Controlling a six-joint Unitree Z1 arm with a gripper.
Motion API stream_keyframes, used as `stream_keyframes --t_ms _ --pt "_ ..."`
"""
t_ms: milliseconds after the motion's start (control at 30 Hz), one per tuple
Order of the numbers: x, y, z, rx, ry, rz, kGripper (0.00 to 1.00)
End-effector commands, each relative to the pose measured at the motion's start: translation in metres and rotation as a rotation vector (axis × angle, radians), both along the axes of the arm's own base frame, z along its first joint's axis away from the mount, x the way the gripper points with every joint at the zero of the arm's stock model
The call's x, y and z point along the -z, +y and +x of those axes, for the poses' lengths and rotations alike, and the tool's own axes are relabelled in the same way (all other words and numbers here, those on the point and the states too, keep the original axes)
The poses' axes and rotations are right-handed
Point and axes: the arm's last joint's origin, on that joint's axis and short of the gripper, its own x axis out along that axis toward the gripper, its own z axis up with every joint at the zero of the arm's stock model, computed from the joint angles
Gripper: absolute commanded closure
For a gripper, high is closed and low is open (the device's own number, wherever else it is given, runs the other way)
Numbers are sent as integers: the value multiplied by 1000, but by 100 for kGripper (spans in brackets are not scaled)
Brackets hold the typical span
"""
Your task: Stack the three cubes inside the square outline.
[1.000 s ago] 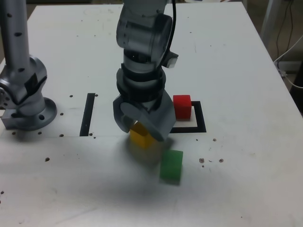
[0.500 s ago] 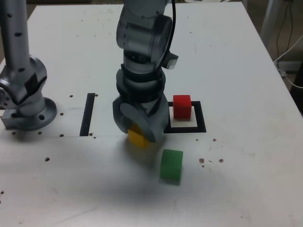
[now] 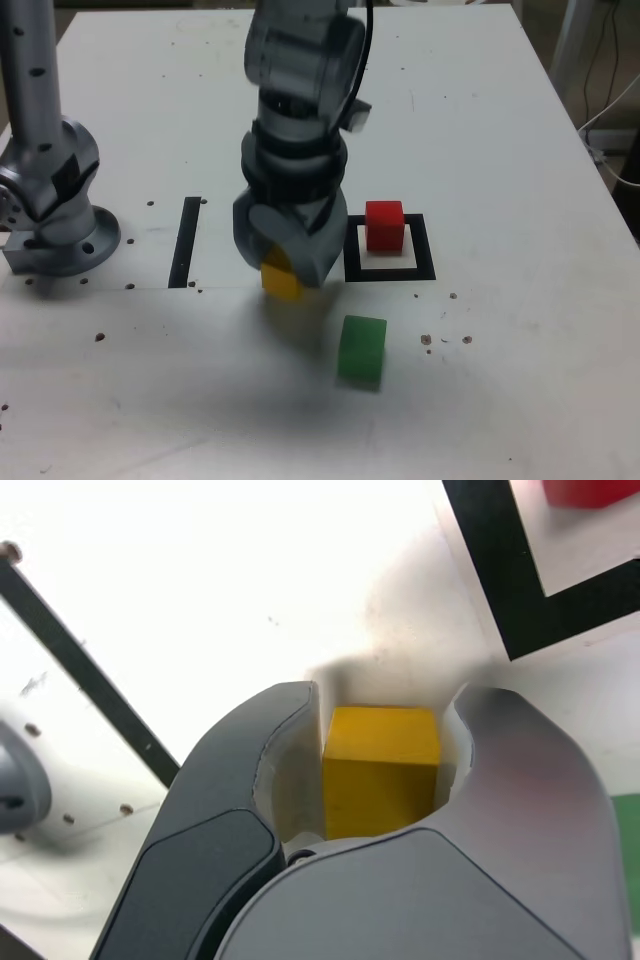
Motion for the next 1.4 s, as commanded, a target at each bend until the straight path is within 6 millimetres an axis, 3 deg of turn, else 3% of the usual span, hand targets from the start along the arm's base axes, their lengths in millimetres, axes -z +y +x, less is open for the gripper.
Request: stream_keyframes --t_ms 0,267,433,867,1367 --pt "-9 3 2 -26 -3 9 78" --pt "-45 18 38 -148 -56 3 78" --pt "-54 37 62 -237 -91 -20 78" --pt "-46 79 87 -394 -88 -36 78" --pt "-34 86 92 -427 -59 -40 77"
